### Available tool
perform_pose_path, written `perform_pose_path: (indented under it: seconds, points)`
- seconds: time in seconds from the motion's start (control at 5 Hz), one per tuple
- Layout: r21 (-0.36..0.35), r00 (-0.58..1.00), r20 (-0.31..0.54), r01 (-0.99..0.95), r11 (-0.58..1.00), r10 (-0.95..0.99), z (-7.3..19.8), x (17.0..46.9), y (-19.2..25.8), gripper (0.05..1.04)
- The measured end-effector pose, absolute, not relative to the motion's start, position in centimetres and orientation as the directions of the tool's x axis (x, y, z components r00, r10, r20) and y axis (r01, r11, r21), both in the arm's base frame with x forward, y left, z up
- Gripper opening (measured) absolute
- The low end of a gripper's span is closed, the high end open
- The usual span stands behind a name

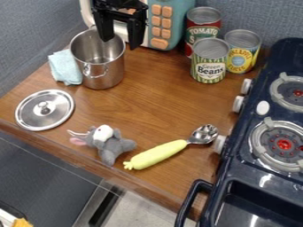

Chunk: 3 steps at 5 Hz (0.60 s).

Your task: Put the silver pot on the blue cloth

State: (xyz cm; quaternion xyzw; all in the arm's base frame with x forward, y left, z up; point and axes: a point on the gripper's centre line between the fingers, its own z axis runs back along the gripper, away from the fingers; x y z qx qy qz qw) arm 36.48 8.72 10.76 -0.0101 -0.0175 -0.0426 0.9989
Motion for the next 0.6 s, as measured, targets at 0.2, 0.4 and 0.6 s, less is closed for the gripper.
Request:
perform_pose_path:
  seconds: [0.2, 0.4, 0.6]
  points:
    - [-0.017, 0.996, 0.037, 0.086, 0.996, -0.085, 10.79, 36.50, 8.75, 1.000]
    - [-0.015, 0.996, 0.033, 0.085, 0.996, -0.085, 10.70, 36.46, 8.78, 1.000]
    - [-0.014, 0.996, 0.036, 0.088, 0.996, -0.088, 10.79, 36.50, 8.74, 1.000]
